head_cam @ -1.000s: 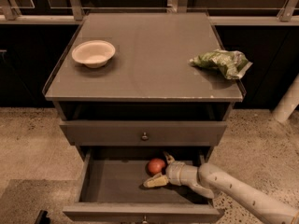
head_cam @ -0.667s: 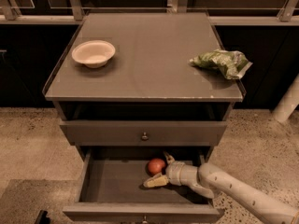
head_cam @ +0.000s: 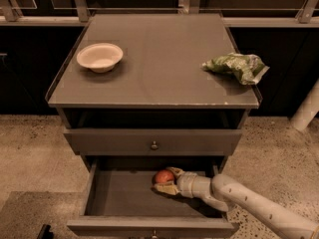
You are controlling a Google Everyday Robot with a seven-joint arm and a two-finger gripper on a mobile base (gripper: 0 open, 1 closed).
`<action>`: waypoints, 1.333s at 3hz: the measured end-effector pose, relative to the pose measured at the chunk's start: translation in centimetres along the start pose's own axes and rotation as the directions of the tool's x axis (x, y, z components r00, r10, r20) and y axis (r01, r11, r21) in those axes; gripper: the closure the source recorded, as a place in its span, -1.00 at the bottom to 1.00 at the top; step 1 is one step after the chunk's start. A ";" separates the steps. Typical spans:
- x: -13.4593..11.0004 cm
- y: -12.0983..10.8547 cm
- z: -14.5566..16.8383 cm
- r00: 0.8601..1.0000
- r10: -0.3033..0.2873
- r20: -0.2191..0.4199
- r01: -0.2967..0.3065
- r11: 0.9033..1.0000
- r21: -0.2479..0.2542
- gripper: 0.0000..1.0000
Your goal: Pick apple from middle drawer and place on counter
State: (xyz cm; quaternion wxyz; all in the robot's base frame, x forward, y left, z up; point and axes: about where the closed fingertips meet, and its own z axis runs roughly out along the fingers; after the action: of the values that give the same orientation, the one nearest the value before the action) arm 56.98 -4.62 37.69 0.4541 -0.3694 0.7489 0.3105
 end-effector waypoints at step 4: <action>-4.2 5.6 -6.5 0.994 0.099 0.041 -0.097 0.994 -0.054 1.00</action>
Offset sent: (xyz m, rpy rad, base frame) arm 0.0000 0.0000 0.0000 0.0000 0.0000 0.0000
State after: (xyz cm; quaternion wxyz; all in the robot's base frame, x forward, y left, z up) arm 50.70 -5.70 44.79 0.4446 -0.3372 0.7478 0.3597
